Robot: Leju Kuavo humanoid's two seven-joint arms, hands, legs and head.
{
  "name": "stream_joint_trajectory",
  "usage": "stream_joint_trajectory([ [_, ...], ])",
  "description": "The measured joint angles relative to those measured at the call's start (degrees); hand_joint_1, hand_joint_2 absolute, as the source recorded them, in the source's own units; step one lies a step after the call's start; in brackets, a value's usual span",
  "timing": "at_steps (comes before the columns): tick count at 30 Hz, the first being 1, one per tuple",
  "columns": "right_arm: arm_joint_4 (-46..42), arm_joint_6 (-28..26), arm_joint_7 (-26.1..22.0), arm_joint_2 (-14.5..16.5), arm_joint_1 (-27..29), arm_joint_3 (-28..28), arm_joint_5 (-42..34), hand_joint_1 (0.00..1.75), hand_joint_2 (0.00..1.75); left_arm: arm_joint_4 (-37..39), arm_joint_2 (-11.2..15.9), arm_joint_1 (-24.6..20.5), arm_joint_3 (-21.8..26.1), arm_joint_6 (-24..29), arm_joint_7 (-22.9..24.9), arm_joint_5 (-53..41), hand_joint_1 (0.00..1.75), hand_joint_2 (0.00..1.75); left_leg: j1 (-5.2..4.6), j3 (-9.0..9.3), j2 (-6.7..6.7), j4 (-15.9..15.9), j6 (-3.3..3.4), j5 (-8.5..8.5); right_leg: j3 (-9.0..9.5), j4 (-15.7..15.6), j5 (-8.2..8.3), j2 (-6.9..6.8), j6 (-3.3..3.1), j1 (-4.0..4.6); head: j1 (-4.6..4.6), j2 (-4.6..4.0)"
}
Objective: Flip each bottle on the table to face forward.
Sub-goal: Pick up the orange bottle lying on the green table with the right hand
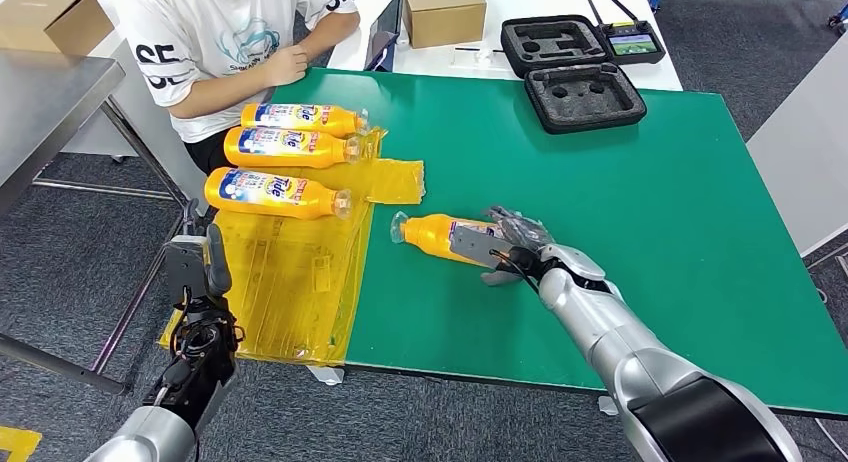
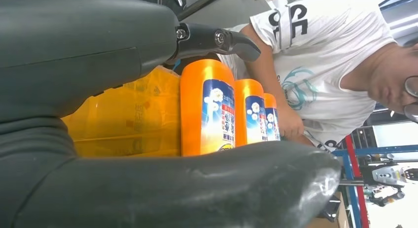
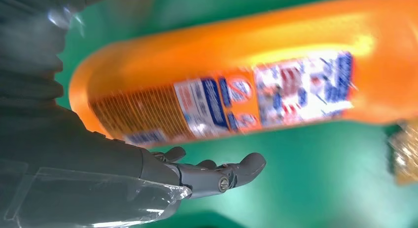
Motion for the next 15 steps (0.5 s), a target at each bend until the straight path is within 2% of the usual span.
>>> stream_joint_trajectory([
  [12,2.34,4.20,3.47,-0.91,-0.65,-0.15,-0.04,0.02,1.75,1.36,-0.13,-0.02,0.01,-1.27,0.01,0.99,0.00,0.00,0.00,0.03,0.01,0.00,0.00,0.00,0.02,-0.01,0.00,-0.01,0.00,0.00,0.00,0.00],
  [13,2.51,4.52,3.69,-0.99,-0.65,-0.23,-0.04,0.22,1.75,1.52,-0.13,-0.02,0.00,-1.34,0.00,1.11,0.00,0.00,0.00,0.03,0.01,0.00,0.00,0.00,0.02,-0.01,0.00,0.00,0.00,-0.01,0.01,0.00],
  [15,2.86,5.03,4.05,-1.19,-0.58,-0.39,-0.04,1.04,1.75,1.79,-0.14,-0.03,0.00,-1.37,-0.01,1.45,0.00,0.00,0.00,0.04,0.01,0.00,0.00,0.00,0.03,-0.01,0.00,0.00,0.00,-0.01,0.01,-0.01],
])
